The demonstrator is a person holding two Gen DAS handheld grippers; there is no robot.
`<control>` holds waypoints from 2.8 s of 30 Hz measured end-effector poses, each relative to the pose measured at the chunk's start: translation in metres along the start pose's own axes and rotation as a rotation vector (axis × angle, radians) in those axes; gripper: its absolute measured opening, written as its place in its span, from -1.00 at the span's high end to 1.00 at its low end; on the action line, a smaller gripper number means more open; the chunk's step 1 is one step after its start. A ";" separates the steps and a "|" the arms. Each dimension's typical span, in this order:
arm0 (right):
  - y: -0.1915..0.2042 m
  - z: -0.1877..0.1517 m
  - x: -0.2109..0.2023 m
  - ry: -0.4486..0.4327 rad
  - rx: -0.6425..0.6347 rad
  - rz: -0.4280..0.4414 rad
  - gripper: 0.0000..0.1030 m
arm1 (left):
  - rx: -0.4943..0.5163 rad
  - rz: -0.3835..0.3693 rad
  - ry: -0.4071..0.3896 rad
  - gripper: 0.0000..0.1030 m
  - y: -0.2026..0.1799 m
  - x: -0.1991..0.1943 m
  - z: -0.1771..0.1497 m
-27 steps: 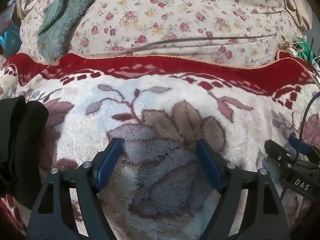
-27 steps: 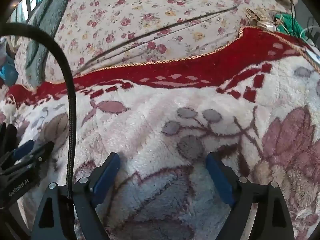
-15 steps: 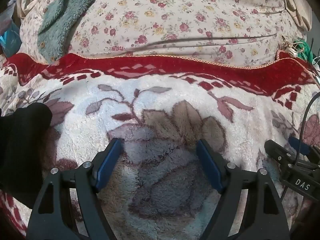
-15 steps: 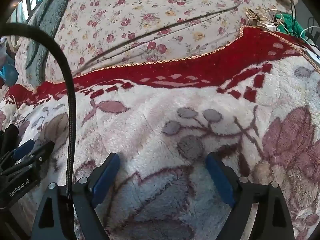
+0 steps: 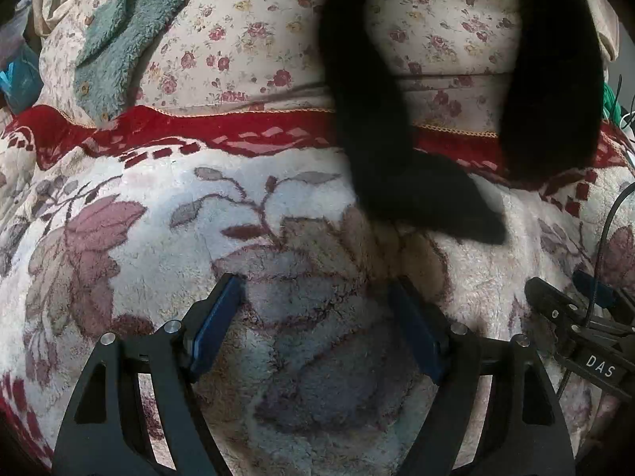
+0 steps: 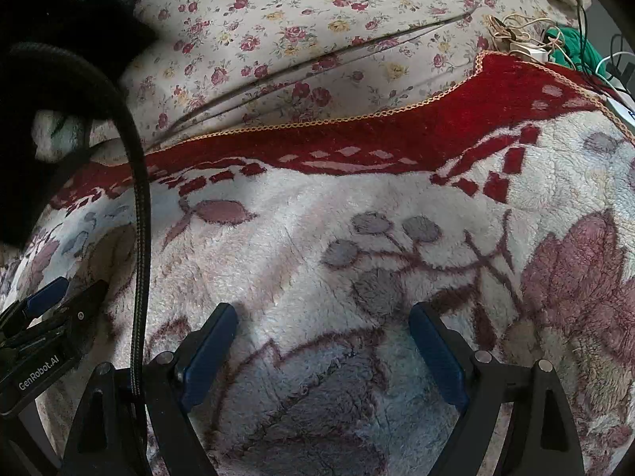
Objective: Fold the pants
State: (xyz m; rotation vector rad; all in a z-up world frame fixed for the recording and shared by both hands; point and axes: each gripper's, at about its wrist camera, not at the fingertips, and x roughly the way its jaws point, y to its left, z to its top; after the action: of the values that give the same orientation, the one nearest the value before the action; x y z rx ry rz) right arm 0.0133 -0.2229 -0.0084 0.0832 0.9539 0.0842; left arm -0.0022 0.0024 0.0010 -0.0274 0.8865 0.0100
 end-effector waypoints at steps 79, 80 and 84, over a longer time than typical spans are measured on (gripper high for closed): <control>0.059 -0.017 -0.091 -0.285 -0.036 0.218 -0.45 | 0.029 -0.031 -0.237 -0.55 0.028 -0.075 0.002; 0.062 -0.019 -0.096 -0.311 -0.047 0.208 -0.45 | 0.036 -0.018 -0.262 -0.55 0.029 -0.079 0.003; 0.065 -0.020 -0.107 -0.360 -0.063 0.178 -0.45 | 0.030 -0.019 -0.290 -0.55 0.037 -0.085 0.008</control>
State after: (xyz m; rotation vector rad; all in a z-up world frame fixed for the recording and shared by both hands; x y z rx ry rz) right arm -0.0669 -0.1696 0.0733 0.1200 0.5819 0.2548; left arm -0.0506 0.0401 0.0712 -0.0061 0.5961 -0.0166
